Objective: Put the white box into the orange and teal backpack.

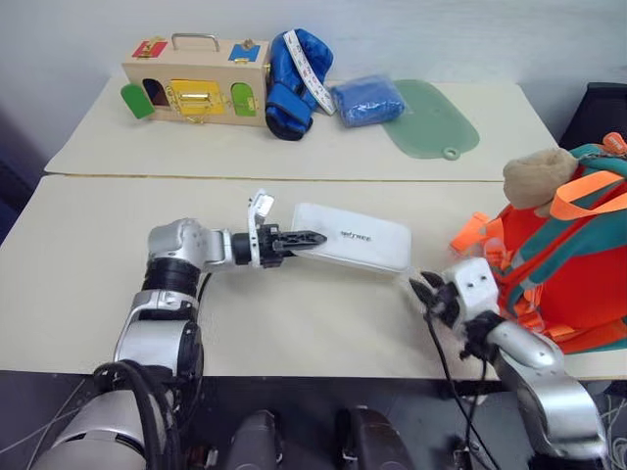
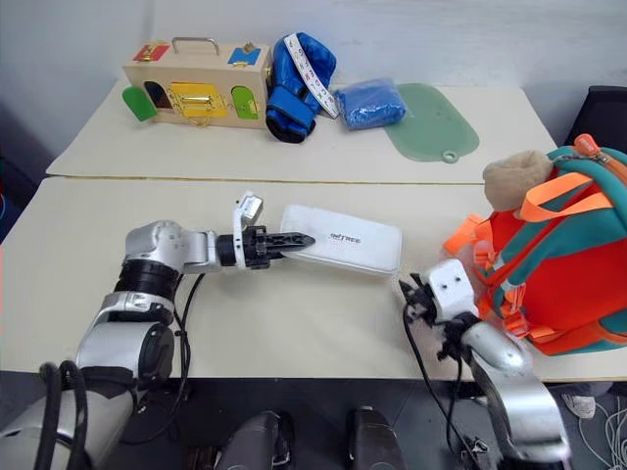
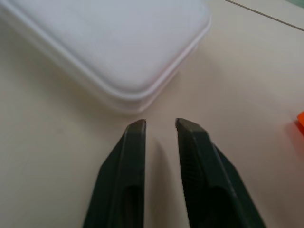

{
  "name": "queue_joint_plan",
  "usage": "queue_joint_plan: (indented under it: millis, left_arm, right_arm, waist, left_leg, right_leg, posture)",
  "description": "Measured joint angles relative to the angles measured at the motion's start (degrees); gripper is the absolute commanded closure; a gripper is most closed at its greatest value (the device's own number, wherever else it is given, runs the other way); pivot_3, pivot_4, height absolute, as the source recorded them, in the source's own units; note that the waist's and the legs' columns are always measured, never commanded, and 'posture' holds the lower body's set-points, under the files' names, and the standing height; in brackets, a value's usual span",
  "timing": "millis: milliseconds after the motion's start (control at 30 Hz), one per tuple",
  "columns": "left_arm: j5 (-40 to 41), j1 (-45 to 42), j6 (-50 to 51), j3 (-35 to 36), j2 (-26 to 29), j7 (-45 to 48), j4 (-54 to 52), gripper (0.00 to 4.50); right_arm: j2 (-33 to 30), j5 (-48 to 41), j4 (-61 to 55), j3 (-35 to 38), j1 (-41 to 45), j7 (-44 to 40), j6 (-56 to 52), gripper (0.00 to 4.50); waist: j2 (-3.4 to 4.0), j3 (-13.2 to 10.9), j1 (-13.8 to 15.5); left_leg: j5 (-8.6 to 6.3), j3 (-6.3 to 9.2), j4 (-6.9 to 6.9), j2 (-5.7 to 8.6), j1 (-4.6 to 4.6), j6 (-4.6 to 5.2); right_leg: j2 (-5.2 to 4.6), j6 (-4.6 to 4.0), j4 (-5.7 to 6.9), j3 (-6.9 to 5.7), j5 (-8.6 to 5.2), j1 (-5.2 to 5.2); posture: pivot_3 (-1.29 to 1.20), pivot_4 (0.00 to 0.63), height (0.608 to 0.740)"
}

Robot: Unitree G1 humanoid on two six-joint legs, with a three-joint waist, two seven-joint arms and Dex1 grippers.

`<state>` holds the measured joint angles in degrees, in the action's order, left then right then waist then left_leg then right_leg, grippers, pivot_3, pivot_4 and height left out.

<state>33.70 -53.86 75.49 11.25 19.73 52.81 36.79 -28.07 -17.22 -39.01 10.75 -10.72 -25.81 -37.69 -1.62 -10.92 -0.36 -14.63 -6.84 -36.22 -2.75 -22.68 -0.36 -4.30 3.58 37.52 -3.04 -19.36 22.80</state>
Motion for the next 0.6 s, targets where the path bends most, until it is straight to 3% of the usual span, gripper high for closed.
queue_joint_plan:
  millis: [133, 233, 333, 433, 600]
  left_arm:
    - [2.89, 3.76, 1.72, 3.66, 0.55, -2.52, -10.27, 3.02]
    - [4.65, 6.01, 1.9, 5.75, 0.44, -4.77, -16.76, 3.02]
    - [6.53, 6.41, 1.98, 6.93, 0.18, -6.44, -21.58, 3.02]
    - [8.32, 6.37, 1.89, 8.64, -0.94, -8.63, -24.62, 3.02]
    - [9.12, 6.41, 0.58, 8.76, -2.03, -11.19, -25.36, 3.02]
  right_arm:
    - [-0.51, -12.09, -14.46, 18.17, -17.32, -4.35, -6.52, 1.05]
    - [-0.51, -23.16, -17.31, 35.45, -23.99, -4.87, -8.87, 0.09]
    - [-2.51, -28.99, -14.86, 46.3, -23.36, -2.22, -9.87, 0.04]
    - [-5.87, -31.01, -10.68, 46.24, -16.9, 1.49, -10.95, 0.04]
    - [-3.94, -35.51, 1.09, 35.42, 4.97, 13.64, -13.84, 0.04]
  waist:
    - [0.0, 0.0, 0.38]
    - [-0.15, -0.06, 0.23]
    - [-0.26, -0.1, -0.06]
    - [-0.26, -0.1, -0.11]
    - [-0.21, -0.12, -0.34]
  left_leg:
    - [0.0, 0.04, -0.02, 0.03, 0.0, 0.03]
    - [-0.07, 0.03, -0.01, 0.06, 0.26, 0.06]
    - [-0.26, -0.02, 0.01, 0.04, 0.33, 0.24]
    - [-0.23, -0.04, 0.13, 0.05, 0.36, 0.26]
    - [0.13, -0.03, 0.17, 0.04, 0.23, 0.04]
  right_leg:
    - [-0.02, 0.01, -0.05, -0.01, -0.03, -0.1]
    - [-0.08, 0.11, -0.12, 0.02, 0.04, -0.37]
    - [-0.1, 0.0, -0.15, 0.05, 0.14, -0.39]
    - [-0.09, -0.06, -0.16, 0.07, 0.11, -0.34]
    - [-0.04, -0.09, -0.11, 0.07, 0.07, -0.16]
  posture:
    - [0.0, 0.15, 0.74]
    - [0.0, 0.15, 0.74]
    - [0.0, 0.15, 0.74]
    - [0.0, 0.15, 0.74]
    - [0.0, 0.15, 0.74]
